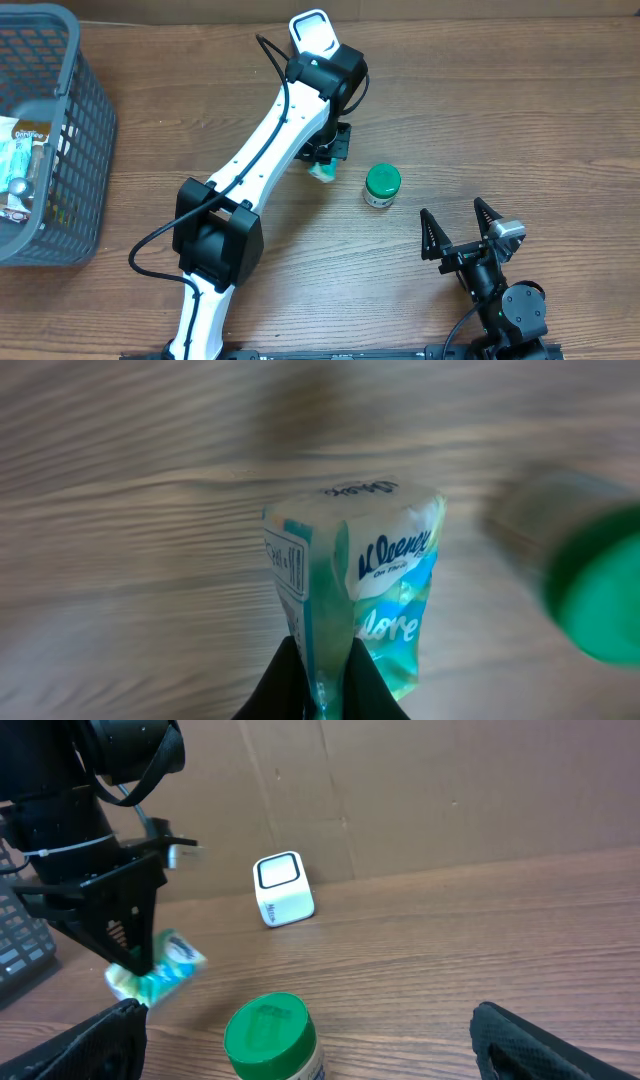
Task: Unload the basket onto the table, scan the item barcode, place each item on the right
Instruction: 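Place the small Kleenex tissue pack beside the jar with left gripper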
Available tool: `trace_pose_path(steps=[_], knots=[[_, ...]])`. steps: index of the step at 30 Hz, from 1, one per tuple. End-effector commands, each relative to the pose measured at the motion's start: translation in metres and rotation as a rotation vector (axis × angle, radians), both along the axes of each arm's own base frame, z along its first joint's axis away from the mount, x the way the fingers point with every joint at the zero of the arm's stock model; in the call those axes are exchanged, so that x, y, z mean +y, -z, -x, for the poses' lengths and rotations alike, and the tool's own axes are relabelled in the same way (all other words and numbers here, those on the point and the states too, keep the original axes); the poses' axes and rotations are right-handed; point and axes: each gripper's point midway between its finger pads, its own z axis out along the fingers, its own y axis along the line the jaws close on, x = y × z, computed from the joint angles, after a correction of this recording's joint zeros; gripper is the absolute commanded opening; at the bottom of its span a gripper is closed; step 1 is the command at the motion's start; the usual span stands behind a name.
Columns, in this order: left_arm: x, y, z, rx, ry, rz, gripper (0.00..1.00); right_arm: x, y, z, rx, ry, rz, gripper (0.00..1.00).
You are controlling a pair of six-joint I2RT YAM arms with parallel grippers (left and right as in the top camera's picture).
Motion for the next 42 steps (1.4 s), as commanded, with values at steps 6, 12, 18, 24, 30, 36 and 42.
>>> trace_pose_path(steps=[6,12,18,24,30,36,42], knots=[[0.025,0.002,-0.003,-0.251,-0.098,-0.381,0.04,-0.001,0.002,0.0,-0.002,0.003,-0.001,1.0],[0.027,0.032,0.014,-0.28,-0.053,-0.49,0.04,-0.001,0.002,0.0,-0.002,0.003,-0.001,1.0],[0.038,0.06,0.025,-0.26,-0.03,-0.537,0.04,-0.001,0.002,0.0,-0.002,0.003,-0.001,1.0],[0.049,0.072,0.033,-0.244,-0.013,-0.581,0.04,-0.001,0.002,0.0,-0.002,0.003,-0.001,1.0],[0.046,0.079,0.036,-0.227,-0.021,-0.554,0.11,-0.001,0.002,0.0,-0.002,0.003,-0.001,1.0],[0.043,0.082,0.041,-0.192,-0.007,-0.531,0.31,-0.001,0.002,0.0,-0.002,0.003,-0.001,1.0],[0.042,0.082,0.042,-0.178,0.005,-0.529,0.47,-0.001,0.002,0.0,-0.002,0.003,-0.001,1.0]])
